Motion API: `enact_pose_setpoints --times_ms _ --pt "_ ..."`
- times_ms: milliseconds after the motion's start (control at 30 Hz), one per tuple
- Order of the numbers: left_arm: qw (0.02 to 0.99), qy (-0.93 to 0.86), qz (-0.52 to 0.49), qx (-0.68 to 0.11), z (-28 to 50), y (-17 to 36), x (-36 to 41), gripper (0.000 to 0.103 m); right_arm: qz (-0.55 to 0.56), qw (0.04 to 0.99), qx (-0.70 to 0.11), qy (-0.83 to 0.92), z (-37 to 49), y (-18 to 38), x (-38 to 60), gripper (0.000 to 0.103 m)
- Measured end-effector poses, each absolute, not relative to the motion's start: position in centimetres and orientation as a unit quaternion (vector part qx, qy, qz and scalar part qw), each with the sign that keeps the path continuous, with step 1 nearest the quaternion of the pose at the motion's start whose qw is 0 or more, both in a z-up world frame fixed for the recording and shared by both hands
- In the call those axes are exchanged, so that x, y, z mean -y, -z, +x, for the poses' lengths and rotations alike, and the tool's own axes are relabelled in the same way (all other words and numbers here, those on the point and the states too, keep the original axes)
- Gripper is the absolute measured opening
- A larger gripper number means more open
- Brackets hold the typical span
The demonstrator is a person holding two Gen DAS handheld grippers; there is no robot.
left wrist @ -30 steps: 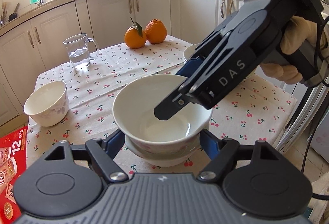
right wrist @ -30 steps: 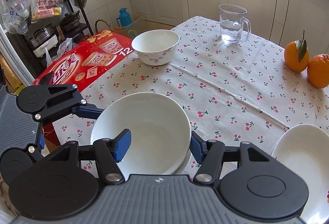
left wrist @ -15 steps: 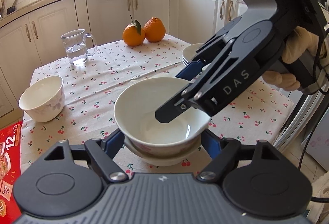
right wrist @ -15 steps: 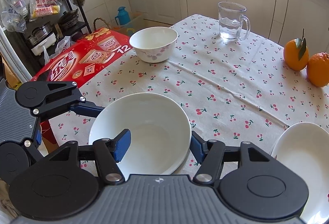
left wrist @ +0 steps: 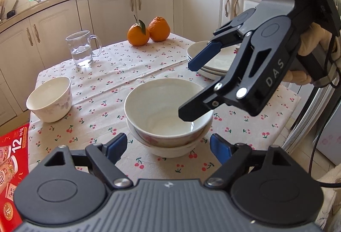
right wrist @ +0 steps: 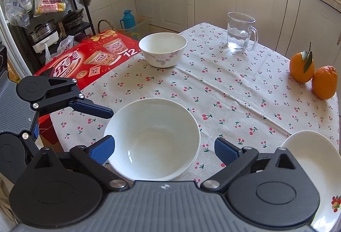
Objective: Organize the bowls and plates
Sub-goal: 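Withdraw the right tool and move it to a plain white bowl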
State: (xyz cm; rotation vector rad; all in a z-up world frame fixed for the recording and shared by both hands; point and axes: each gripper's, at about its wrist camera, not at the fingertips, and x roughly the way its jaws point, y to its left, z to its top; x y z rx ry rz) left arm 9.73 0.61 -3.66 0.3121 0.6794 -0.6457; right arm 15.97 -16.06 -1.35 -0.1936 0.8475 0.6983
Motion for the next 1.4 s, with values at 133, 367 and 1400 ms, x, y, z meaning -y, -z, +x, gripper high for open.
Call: enact_pose_setpoints --times_ms 133,367,1400 --pt "0.885 0.302 0.154 -0.321 9.0 3.3 -1.2 0.085 -0.107 0.851 -0.394 -0.330 15.2 0.7 15.5 0.103" --pt "0.895 0.284 0.149 -0.309 8.4 2.7 -2.8 0.085 -0.146 0.852 -0.378 -0.331 14.2 -0.7 13.4 0.103" --pt "0.936 0.156 0.115 -0.293 18.0 4.3 -10.7 0.085 -0.158 0.838 -0.380 -0.359 24.2 -1.5 6.0 0.103"
